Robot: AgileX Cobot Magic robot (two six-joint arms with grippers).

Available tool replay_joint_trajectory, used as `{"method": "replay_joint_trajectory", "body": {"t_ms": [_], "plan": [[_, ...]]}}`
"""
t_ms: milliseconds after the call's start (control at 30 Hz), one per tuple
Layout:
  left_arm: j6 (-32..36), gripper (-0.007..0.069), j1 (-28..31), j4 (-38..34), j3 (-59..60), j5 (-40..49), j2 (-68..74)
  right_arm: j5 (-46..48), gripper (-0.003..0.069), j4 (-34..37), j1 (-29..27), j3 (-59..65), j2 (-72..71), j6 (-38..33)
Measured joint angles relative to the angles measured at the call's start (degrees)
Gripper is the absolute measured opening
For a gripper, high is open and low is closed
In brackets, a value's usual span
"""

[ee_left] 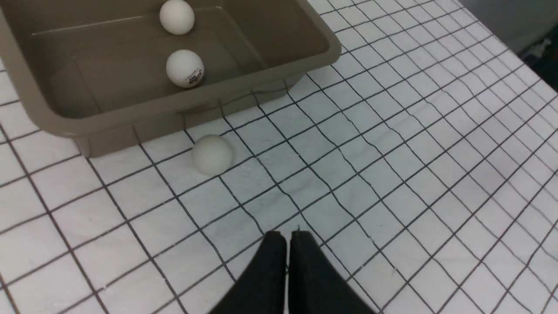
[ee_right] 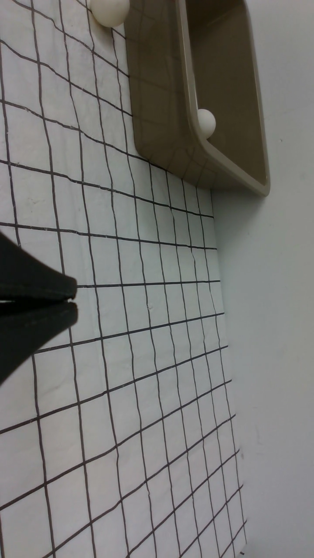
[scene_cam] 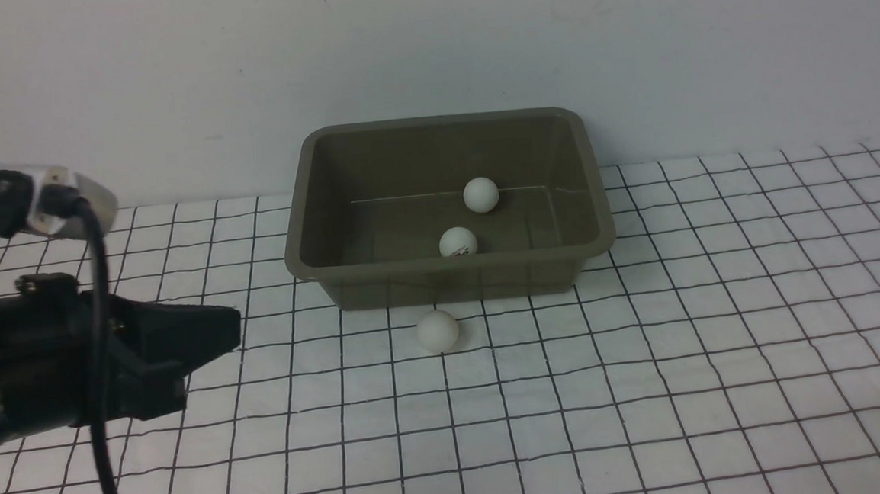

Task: Put the table tennis balls into the box on the white checkered tablecloth.
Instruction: 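Reach for and grasp a ping pong ball on the table beside the basket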

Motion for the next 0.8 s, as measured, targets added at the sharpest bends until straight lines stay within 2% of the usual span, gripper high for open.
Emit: {"method": "replay_joint_trajectory", "body": {"t_ms": [233, 333, 367, 433, 567, 633, 667, 700, 767, 800], "plan": [[3.02, -0.0004, -8.92, 1.21, -1.83, -6.01, 2.78, 0.00, -0.0014, 0.00, 0.00, 0.00, 0.00, 0.00], [0.34, -0.0004, -15.52, 7.53, -2.32, -9.48, 5.43, 0.00, -0.0014, 0.00, 0.00, 0.00, 0.00, 0.00], [0.34, -0.0004, -15.52, 7.53, -2.32, -9.48, 5.43, 0.00, -0.0014, 0.00, 0.00, 0.00, 0.00, 0.00], [-6.50, -0.0004, -20.55, 17.17, -2.32, -10.04, 8.86, 0.00, -0.0014, 0.00, 0.00, 0.00, 0.00, 0.00], [-20.27, -0.0004, -26.61, 32.15, -2.32, -10.10, 13.82, 0.00, -0.0014, 0.00, 0.00, 0.00, 0.00, 0.00], [-35.24, -0.0004, -31.22, 44.93, -2.32, -11.77, 17.55, 0.00, -0.0014, 0.00, 0.00, 0.00, 0.00, 0.00], [-39.77, -0.0004, -32.47, 48.36, -2.32, -12.58, 18.48, 0.00, -0.0014, 0.00, 0.00, 0.00, 0.00, 0.00], [-47.90, -0.0004, -34.45, 54.19, -2.32, -14.60, 20.05, 0.00, -0.0014, 0.00, 0.00, 0.00, 0.00, 0.00], [-59.07, -0.0004, -36.42, 60.98, -2.32, -18.35, 22.01, 0.00, -0.0014, 0.00, 0.00, 0.00, 0.00, 0.00], [-67.92, -0.0004, -37.43, 66.22, -2.32, -22.10, 23.85, 0.00, -0.0014, 0.00, 0.00, 0.00, 0.00, 0.00]]}}
